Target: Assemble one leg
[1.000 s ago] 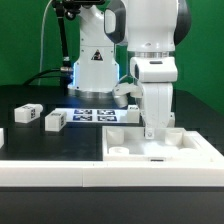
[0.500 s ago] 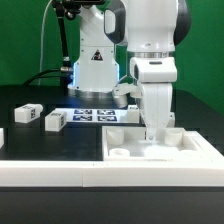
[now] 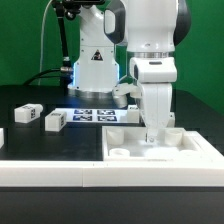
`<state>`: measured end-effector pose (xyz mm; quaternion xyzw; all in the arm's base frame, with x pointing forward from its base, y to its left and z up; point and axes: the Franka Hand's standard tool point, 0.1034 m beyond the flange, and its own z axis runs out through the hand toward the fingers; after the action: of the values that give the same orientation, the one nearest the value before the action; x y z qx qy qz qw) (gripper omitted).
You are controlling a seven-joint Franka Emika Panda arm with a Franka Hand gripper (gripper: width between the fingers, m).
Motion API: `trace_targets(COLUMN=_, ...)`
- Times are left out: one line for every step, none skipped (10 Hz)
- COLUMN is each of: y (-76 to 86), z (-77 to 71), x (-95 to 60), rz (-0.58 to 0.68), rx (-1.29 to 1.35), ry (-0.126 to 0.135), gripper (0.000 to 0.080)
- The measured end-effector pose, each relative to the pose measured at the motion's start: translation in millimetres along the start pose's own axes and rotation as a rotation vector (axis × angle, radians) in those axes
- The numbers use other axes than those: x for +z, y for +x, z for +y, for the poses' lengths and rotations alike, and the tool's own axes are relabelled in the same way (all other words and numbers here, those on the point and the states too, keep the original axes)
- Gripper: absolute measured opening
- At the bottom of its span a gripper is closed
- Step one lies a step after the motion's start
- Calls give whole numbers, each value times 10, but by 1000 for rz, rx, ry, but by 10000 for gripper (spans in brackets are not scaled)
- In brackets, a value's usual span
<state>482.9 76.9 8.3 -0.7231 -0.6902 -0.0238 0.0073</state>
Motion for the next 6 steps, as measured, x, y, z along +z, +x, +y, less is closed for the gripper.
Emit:
trace_targets(y=28, z=-4, x=-38, rz=-1, rx=33, ry=-1, gripper=649)
trace_targets(y=88, z=-25, x=-194, rz=-9, rx=62, ry=-9, gripper=649)
trace_targets(y=122, z=-61, x=-346, rz=-26, rx=71, ry=0, gripper=649)
trace_targets(y=157, z=-35, x=-472, rz=-33, rx=105, ry=-8, gripper=649)
trace_targets(y=164, z=-74, x=-511, rz=-34, rx=134, ry=-12, gripper=649)
trace_targets(y=148, z=-87, x=-473, rz=-35, rx=139, ry=-5, gripper=649)
